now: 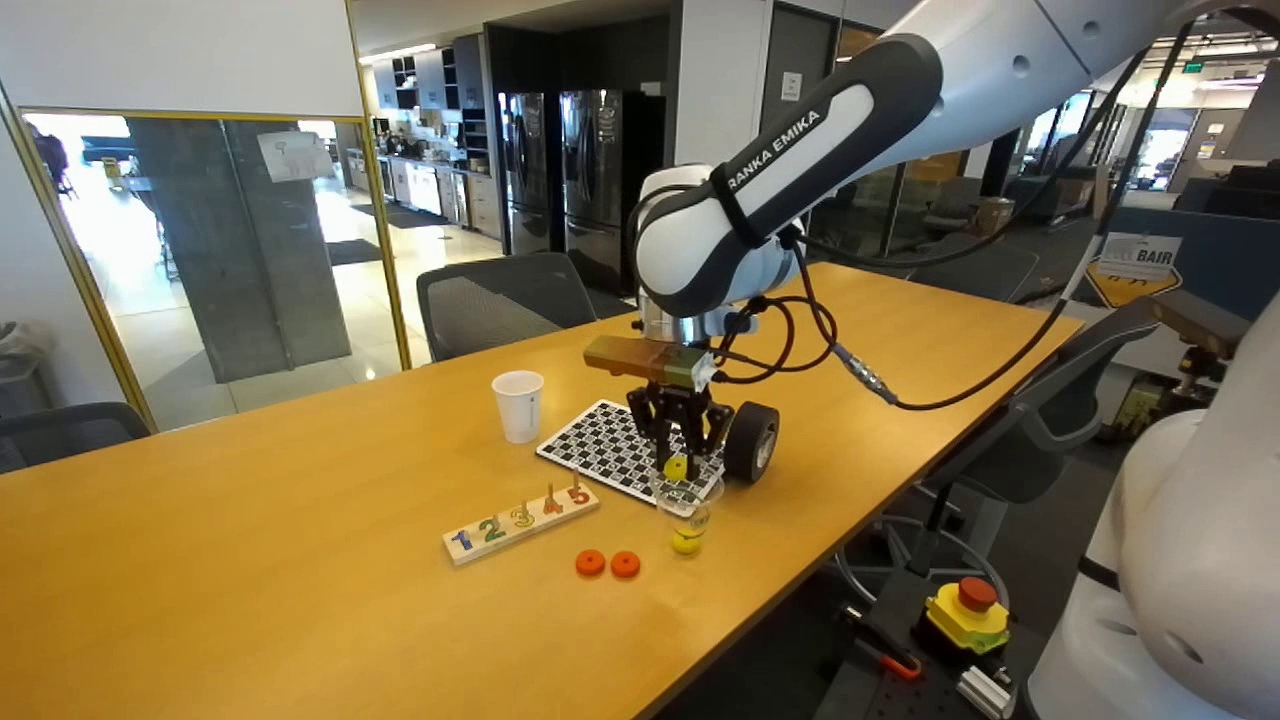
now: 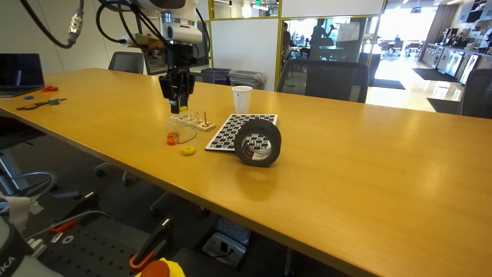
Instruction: Put the yellow coins in the transparent cup and the orange coins in the white cup
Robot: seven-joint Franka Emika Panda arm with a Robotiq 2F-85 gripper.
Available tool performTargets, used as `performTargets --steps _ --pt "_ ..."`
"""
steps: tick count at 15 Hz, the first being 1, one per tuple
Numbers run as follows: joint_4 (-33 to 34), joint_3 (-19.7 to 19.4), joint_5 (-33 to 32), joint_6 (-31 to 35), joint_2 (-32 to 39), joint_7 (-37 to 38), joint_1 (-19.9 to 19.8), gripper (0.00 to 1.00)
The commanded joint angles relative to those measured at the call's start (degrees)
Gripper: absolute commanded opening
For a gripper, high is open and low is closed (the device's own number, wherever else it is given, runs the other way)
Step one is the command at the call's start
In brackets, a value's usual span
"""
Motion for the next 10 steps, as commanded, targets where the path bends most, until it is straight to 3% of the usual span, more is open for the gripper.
performTargets --steps 1,3,4,6,10 --pt "-1.0 1.0 1.0 0.4 -1.0 -1.3 -1.7 0.17" --pt "-1.0 1.0 1.2 0.7 -0.7 -1.8 -1.8 0.17" --pt "-0.9 1.0 1.4 0.8 -0.6 -2.0 -1.9 0.67" --pt "-0.8 1.0 1.7 1.2 -0.3 -2.7 -1.9 0.73" --pt "-0.5 1.1 1.9 1.0 0.0 -3.2 -1.8 1.0"
